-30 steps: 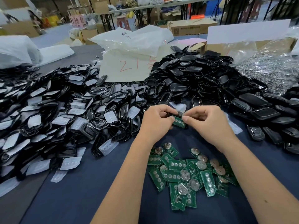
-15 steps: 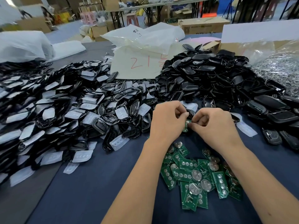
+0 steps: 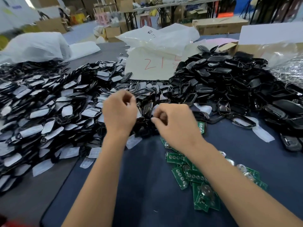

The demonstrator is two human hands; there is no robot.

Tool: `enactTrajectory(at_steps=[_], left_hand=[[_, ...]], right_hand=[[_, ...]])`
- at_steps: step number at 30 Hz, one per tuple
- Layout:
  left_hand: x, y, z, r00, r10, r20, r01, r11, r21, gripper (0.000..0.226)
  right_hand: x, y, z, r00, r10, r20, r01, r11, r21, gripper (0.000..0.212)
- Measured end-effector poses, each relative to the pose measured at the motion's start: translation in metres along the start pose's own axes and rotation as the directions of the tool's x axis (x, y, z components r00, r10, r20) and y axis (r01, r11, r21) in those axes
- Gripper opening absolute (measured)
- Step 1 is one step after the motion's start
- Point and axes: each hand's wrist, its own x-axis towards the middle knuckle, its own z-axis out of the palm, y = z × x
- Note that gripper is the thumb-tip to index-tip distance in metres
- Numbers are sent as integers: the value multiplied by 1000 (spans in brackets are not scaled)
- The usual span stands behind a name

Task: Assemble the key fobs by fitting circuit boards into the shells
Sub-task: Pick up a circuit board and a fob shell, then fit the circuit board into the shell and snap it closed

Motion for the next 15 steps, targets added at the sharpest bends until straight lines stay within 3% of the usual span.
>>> enactTrajectory(at_steps=[2,5,7,10,15], left_hand=[[12,-22,-14,999,-19,-34,25,982,186,15],[27,-50,-27,987,-150,53,114,898,425,41],[31,-59,-29,972,-212,105,140,874,465,50],[32,-61,-25,959,-233,161,134,873,469,40],[38,-67,-18,962,-226,153,118,851,512,27]], right_hand=[[7,-13,15,999,-34,30,34,999,5,6],[15,-26,37,995,-96,39,98,994,-51,7],[20,-34,52,984,-168,57,175,973,-151,13],[28,-44,70,968,-211,135,241,931,-274,30],[34,-50,81,974,-180,135,201,966,-161,36]])
